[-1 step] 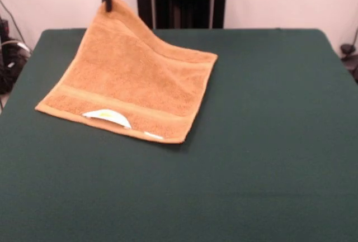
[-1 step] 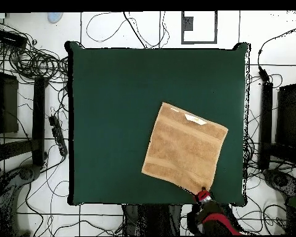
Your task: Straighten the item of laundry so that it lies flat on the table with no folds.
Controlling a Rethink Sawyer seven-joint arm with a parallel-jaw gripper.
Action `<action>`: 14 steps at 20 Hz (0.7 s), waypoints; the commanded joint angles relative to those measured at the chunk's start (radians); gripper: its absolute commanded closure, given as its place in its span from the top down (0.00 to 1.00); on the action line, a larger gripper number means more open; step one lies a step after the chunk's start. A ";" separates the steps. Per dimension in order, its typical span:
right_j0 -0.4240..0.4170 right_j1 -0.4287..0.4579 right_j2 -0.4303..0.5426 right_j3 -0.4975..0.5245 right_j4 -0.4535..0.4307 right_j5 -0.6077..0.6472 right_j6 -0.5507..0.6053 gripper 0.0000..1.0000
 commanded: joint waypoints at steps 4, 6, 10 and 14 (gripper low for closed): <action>0.088 0.133 -0.002 -0.067 -0.090 0.023 0.010 0.00; 0.098 0.152 -0.006 -0.083 -0.093 0.011 0.018 0.00; 0.110 0.161 -0.014 -0.092 -0.109 -0.020 0.022 1.00; 0.107 0.161 -0.008 -0.099 -0.124 -0.017 0.018 1.00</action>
